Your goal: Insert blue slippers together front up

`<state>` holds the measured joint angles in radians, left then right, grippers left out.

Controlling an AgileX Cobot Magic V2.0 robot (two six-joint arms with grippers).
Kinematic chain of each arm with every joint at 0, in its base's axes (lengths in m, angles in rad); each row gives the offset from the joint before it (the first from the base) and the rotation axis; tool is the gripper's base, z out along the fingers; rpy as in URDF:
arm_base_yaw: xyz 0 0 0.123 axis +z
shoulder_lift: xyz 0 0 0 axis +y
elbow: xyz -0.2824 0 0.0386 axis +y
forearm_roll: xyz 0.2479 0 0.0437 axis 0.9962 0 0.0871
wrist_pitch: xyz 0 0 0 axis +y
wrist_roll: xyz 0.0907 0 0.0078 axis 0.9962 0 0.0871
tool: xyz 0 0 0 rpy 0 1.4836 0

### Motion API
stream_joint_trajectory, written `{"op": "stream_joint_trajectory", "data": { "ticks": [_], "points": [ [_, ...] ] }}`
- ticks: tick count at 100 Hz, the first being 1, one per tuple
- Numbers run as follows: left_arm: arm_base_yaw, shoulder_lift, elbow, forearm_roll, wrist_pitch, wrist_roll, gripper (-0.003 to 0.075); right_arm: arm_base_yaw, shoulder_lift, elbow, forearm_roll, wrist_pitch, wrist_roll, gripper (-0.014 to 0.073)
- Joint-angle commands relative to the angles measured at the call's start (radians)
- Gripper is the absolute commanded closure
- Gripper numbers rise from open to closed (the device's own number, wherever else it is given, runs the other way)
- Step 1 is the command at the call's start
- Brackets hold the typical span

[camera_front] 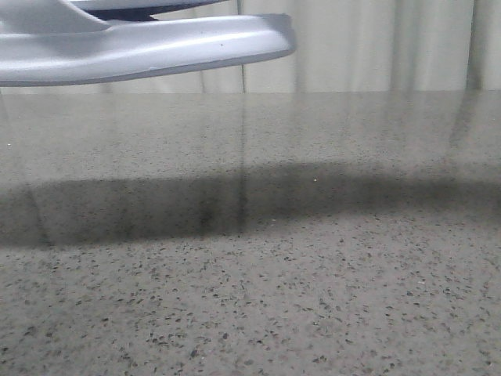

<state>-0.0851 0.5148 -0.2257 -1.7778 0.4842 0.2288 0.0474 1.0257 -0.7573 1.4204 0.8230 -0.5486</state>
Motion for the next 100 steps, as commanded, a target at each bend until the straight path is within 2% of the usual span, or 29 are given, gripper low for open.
{"op": "stream_joint_trajectory", "data": {
  "ticks": [1, 76, 100],
  "points": [
    [0.000, 0.000, -0.036, -0.083, 0.061, -0.016, 0.0704, 0.006, -0.011, -0.034, 0.068, 0.054, -0.019, 0.0701],
    [0.000, 0.004, -0.073, -0.083, 0.154, -0.037, 0.0704, 0.006, -0.001, -0.034, 0.098, 0.115, -0.019, 0.0701],
    [0.000, 0.070, -0.095, -0.083, 0.222, -0.015, 0.0704, 0.083, 0.067, -0.034, 0.100, 0.133, -0.019, 0.0701]
  ]
}}
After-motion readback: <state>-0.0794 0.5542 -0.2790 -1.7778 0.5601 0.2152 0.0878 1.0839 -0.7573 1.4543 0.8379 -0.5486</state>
